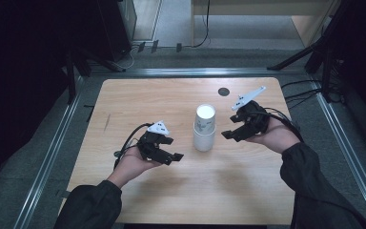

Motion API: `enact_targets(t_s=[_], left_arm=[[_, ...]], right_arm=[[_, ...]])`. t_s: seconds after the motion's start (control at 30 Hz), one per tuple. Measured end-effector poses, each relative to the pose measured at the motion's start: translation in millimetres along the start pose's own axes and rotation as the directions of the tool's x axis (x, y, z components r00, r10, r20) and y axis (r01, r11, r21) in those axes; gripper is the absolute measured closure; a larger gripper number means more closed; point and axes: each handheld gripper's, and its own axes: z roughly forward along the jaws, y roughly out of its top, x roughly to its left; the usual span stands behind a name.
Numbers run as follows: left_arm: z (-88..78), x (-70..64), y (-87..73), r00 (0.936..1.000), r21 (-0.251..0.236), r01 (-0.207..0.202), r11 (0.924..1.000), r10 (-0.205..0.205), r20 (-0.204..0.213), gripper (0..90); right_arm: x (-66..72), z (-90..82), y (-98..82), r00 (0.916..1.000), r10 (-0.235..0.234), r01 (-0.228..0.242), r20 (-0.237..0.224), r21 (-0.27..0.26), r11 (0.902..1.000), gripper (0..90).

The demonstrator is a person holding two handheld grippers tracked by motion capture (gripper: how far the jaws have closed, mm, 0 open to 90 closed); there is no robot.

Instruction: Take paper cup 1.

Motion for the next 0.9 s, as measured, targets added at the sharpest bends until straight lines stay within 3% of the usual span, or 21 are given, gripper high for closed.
enact_targets(t_s=[0.4,0.9], left_arm=[[-1.1,1.3,-0.7,1.0000,0.003,-0.003,1.0000,0.003,0.002,23.4],[-1.2,1.1,-0.8,0.9999,0.004,-0.013,0.9999,0.013,0.004,23.4]], right_arm=[[-10.0,8.1,37.1,0.9965,-0.070,0.072,-0.046,0.047,0.9963,27.1],[-7.1,31.1,68.6,0.9881,-0.127,0.135,-0.087,0.099,0.9859,22.4]])
